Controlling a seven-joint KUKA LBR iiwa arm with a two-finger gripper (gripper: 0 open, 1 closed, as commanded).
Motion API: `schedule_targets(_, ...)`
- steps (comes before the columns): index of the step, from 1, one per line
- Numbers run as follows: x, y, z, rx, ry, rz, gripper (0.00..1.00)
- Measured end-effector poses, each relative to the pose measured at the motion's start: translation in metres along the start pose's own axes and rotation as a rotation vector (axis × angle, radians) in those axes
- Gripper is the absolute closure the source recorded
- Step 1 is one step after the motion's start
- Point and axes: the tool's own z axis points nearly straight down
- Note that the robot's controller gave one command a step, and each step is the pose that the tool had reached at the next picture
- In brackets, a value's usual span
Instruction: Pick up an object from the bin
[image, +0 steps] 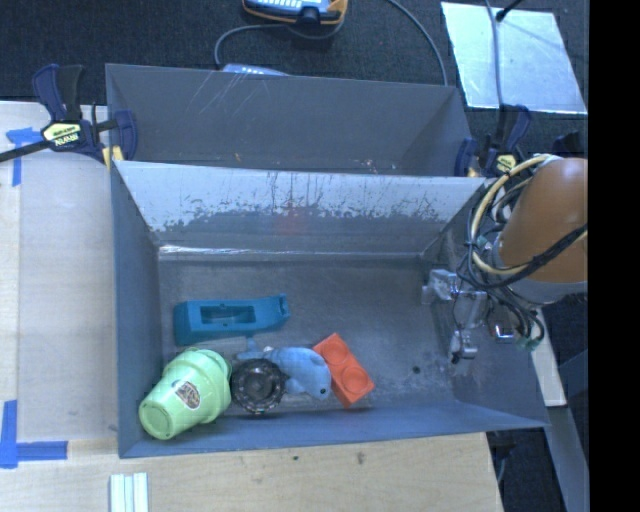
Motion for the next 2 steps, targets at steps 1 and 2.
schedule_targets(1, -0.001, 0.000, -0.003, 0.001, -0.005, -0.001, 0.00)
schedule_targets(2, 0.006, 0.001, 0.010, 0.002, -0.011, -0.064, 0.00)
